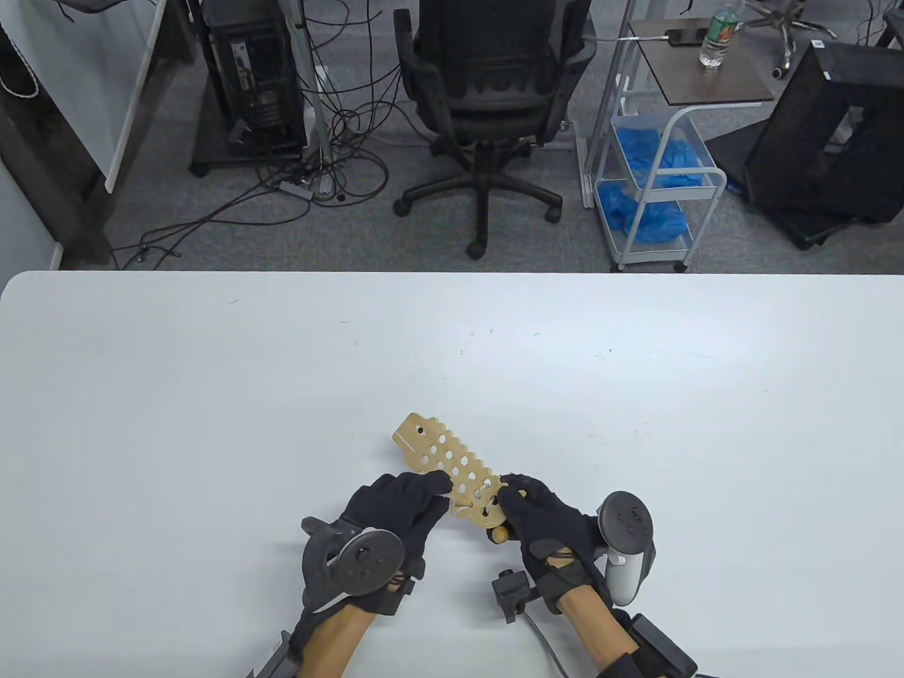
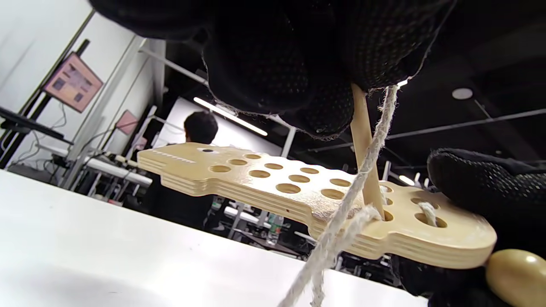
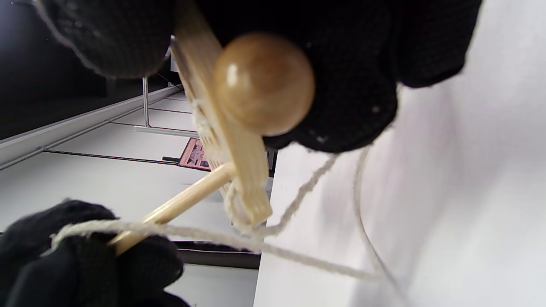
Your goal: Remove rope from all holes on crocodile lacing toy
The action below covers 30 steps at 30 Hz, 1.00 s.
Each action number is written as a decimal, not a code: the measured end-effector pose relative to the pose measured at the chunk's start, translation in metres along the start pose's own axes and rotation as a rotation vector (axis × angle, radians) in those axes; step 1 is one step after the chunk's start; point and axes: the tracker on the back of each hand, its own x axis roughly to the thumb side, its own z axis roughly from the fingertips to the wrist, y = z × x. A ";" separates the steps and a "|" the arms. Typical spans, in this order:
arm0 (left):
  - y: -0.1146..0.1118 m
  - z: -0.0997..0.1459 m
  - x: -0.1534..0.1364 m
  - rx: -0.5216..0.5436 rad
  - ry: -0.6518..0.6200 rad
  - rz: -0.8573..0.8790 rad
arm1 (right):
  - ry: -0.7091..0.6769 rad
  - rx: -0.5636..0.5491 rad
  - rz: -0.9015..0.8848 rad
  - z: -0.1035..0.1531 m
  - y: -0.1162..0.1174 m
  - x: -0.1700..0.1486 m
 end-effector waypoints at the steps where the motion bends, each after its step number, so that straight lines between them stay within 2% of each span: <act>1: 0.000 0.000 0.001 -0.002 -0.006 -0.009 | 0.000 0.002 0.000 0.000 0.000 0.000; 12: -0.003 0.001 0.015 -0.027 -0.095 -0.103 | 0.005 0.009 -0.014 -0.001 -0.001 0.000; 20: -0.007 0.003 0.024 -0.048 -0.142 -0.152 | -0.028 0.059 -0.056 0.000 0.004 0.004; 24: -0.003 0.001 0.017 -0.032 -0.101 -0.093 | -0.034 0.045 -0.100 0.000 0.002 0.005; 30: 0.003 0.000 -0.016 0.016 0.109 0.110 | -0.041 -0.002 -0.208 0.001 -0.006 0.008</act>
